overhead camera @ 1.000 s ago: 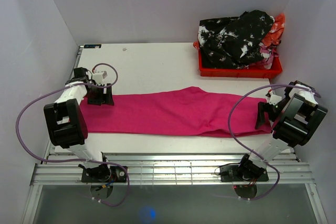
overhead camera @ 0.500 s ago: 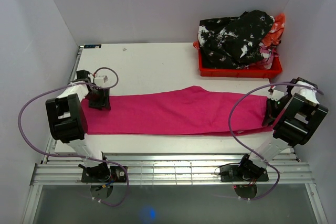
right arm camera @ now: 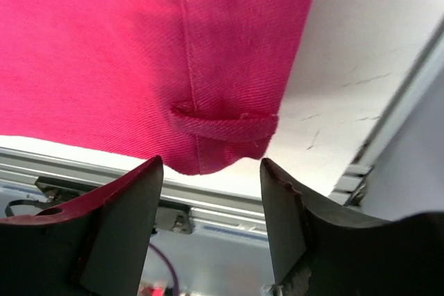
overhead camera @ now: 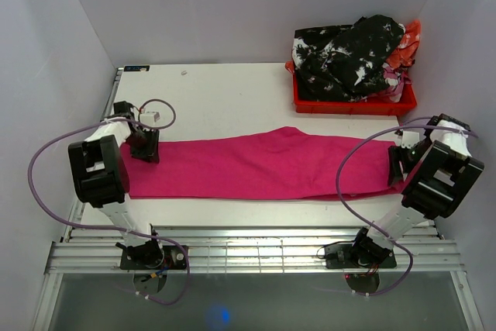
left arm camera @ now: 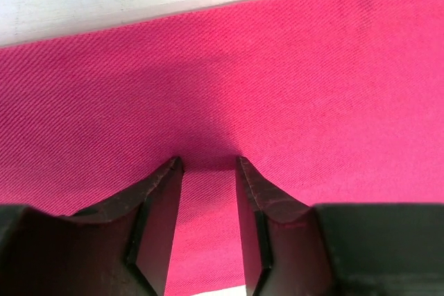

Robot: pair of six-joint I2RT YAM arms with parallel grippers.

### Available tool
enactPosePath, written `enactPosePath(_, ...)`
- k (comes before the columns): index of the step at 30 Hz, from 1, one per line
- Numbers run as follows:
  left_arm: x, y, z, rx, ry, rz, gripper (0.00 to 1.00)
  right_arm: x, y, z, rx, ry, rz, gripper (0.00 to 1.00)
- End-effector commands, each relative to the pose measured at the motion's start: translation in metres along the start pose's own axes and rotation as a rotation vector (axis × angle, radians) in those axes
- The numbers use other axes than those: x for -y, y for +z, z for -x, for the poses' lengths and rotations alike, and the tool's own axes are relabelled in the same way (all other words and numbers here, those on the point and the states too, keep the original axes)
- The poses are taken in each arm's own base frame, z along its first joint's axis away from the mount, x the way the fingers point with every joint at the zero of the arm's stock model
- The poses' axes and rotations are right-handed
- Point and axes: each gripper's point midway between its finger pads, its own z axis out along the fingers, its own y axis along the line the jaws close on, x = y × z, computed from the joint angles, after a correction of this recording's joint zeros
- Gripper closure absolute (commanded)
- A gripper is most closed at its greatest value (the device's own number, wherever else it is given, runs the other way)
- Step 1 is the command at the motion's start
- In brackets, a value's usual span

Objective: Fold and stack the trousers
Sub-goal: Fold the trousers

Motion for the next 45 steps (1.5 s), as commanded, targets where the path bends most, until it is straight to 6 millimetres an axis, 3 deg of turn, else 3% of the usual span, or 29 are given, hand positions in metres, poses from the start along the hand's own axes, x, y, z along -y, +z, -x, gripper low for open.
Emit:
enactPosePath(1,-0.008,-0.002,-0.003,-0.012,0.046,-0.038,0.49,-0.005,-0.045,0.046,0.22,-0.136,-0.015,0.37)
enactPosePath(3,0.026,-0.028,0.026,0.117,0.109,-0.215,0.38,-0.033,-0.063,0.072,0.298,-0.225,0.051,0.37)
enactPosePath(4,0.036,-0.047,0.053,0.204,0.142,-0.264,0.35,-0.045,-0.067,0.081,0.324,-0.26,0.077,0.37)
enactPosePath(5,0.059,-0.064,0.073,0.291,0.168,-0.38,0.29,-0.067,-0.073,0.096,0.349,-0.334,0.102,0.36)
enactPosePath(7,0.094,-0.084,0.1,0.363,0.226,-0.472,0.26,-0.099,-0.077,0.116,0.401,-0.398,0.164,0.36)
enactPosePath(8,0.107,-0.098,0.122,0.412,0.269,-0.49,0.25,-0.125,-0.081,0.131,0.427,-0.471,0.189,0.36)
enactPosePath(9,0.136,-0.1,0.134,0.419,0.3,-0.531,0.25,-0.139,-0.079,0.145,0.454,-0.502,0.222,0.36)
enactPosePath(10,0.148,-0.094,0.142,0.412,0.307,-0.552,0.25,-0.152,-0.078,0.155,0.463,-0.497,0.244,0.35)
enactPosePath(11,0.162,-0.101,0.161,0.458,0.344,-0.563,0.25,-0.175,-0.067,0.166,0.443,-0.546,0.289,0.36)
enactPosePath(12,0.195,-0.098,0.165,0.445,0.368,-0.607,0.25,-0.187,-0.076,0.184,0.483,-0.584,0.29,0.37)
enactPosePath(13,0.205,-0.087,0.17,0.437,0.368,-0.624,0.25,-0.197,-0.073,0.194,0.493,-0.596,0.306,0.38)
enactPosePath(14,0.218,-0.087,0.183,0.473,0.392,-0.639,0.25,-0.213,-0.058,0.203,0.464,-0.608,0.336,0.41)
enactPosePath(15,0.24,-0.084,0.183,0.462,0.415,-0.683,0.25,-0.222,-0.063,0.221,0.502,-0.645,0.328,0.42)
enactPosePath(16,0.249,-0.079,0.185,0.446,0.395,-0.706,0.25,-0.242,-0.057,0.227,0.495,-0.69,0.338,0.43)
enactPosePath(17,0.257,-0.068,0.193,0.436,0.388,-0.721,0.25,-0.246,-0.04,0.238,0.469,-0.67,0.343,0.44)
enactPosePath(18,0.267,-0.064,0.193,0.418,0.376,-0.752,0.25,-0.254,-0.047,0.255,0.51,-0.695,0.337,0.45)
enactPosePath(19,0.271,-0.061,0.194,0.397,0.325,-0.774,0.25,-0.26,-0.04,0.261,0.506,-0.706,0.338,0.45)
enactPosePath(20,0.272,-0.055,0.198,0.399,0.312,-0.782,0.25,-0.268,-0.019,0.264,0.468,-0.723,0.329,0.46)
enactPosePath(26,0.266,-0.046,0.19,0.399,0.315,-0.746,0.25,-0.293,0.025,0.274,0.415,-0.774,0.356,0.49)
enactPosePath(31,0.263,-0.041,0.165,0.36,0.317,-0.738,0.23,-0.306,0.047,0.257,0.353,-0.81,0.405,0.47)
enactPosePath(34,0.278,-0.05,0.147,0.371,0.434,-0.781,0.23,-0.309,0.062,0.246,0.317,-0.832,0.402,0.48)
enactPosePath(37,0.296,-0.036,0.107,0.345,0.633,-0.768,0.25,-0.309,0.072,0.243,0.301,-0.833,0.403,0.57)
enactPosePath(41,0.322,-0.012,0.051,0.283,0.857,-0.724,0.28,-0.311,0.073,0.247,0.302,-0.822,0.402,0.86)
enactPosePath(42,0.323,-0.006,0.045,0.275,0.878,-0.704,0.3,-0.311,0.071,0.246,0.3,-0.822,0.403,0.9)
enactPosePath(45,0.339,0.006,0.023,0.253,0.932,-0.706,0.33,-0.315,0.06,0.244,0.314,-0.833,0.416,0.92)
